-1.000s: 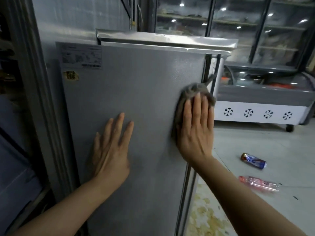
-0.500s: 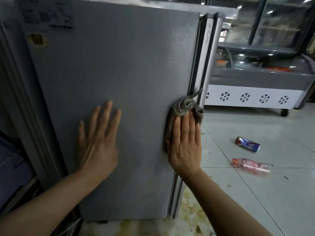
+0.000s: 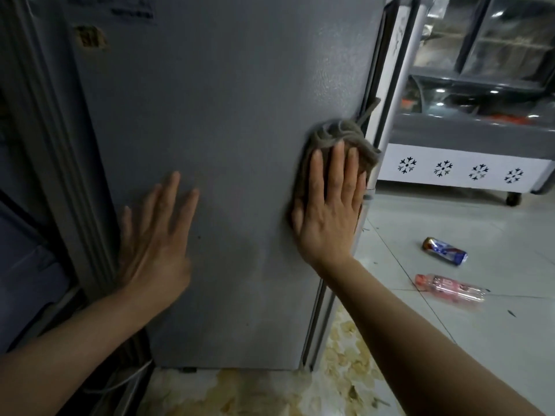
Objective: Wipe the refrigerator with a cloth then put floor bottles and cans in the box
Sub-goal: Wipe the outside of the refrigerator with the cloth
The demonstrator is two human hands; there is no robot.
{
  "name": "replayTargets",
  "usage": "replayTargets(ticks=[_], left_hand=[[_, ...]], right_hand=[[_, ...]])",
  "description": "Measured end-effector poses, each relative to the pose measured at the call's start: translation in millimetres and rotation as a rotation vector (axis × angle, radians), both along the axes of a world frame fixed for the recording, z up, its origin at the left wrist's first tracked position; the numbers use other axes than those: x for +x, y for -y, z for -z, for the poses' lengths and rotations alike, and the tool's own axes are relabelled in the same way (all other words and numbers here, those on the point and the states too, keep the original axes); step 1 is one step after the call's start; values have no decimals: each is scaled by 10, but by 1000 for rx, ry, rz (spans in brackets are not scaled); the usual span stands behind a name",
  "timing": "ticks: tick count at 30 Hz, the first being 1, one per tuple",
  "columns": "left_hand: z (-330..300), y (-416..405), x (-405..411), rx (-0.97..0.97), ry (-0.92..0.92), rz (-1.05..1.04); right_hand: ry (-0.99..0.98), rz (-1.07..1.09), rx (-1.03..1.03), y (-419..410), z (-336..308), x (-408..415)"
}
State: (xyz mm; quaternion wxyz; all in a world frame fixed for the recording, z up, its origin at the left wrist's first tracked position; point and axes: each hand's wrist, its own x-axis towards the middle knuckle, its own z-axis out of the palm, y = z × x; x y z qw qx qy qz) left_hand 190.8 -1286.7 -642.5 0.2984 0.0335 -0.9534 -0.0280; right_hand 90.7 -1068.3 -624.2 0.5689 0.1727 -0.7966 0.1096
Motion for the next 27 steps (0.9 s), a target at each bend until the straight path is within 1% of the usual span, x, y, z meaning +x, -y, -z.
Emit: replayTargets(ticks=[1,2,5,6,7,9,12,14,16,17,18,19,21,22,23,24,25,27], left_hand=[[15,-8,-11,16,8,-3],[33,-21,-24,28,14,-4],[54,6,-35,28,-7,12],[50,35,-27,19,-16,25],[52,81,-13,10,-24,31],[75,220,31,19,-25,1],[111,434,97,76,4,-76],[135,528,102,82,30,-76],[160,574,94,84,37,-49],[172,584,91,95,31,-33],[179,593,93,106,19,-16],[181,602,98,115,7,4],[176,636,116,126,-2,45],[172,660,128,134,-1,66],[174,683,145,150,1,88],[186,703,163,179,2,108],[208,724,181,224,-1,128],[269,772,203,351,-20,169]], right_hand=[[17,-13,46,32,136,27],[40,-31,158,44,329,77],[114,-56,714,39,898,249],[122,-47,832,29,979,290],[121,-49,878,24,992,305],[107,-93,830,81,836,290],[24,-188,558,345,316,186],[-45,-192,442,579,55,82],[-44,-172,381,767,52,71],[-29,-171,383,812,141,90],[-18,-182,439,826,266,112],[-6,-201,555,819,399,142],[16,-222,850,779,583,219],[13,-222,949,758,597,239],[3,-222,994,751,554,245],[-10,-223,985,761,472,242],[-22,-229,923,794,354,232],[-61,-231,694,925,52,174]])
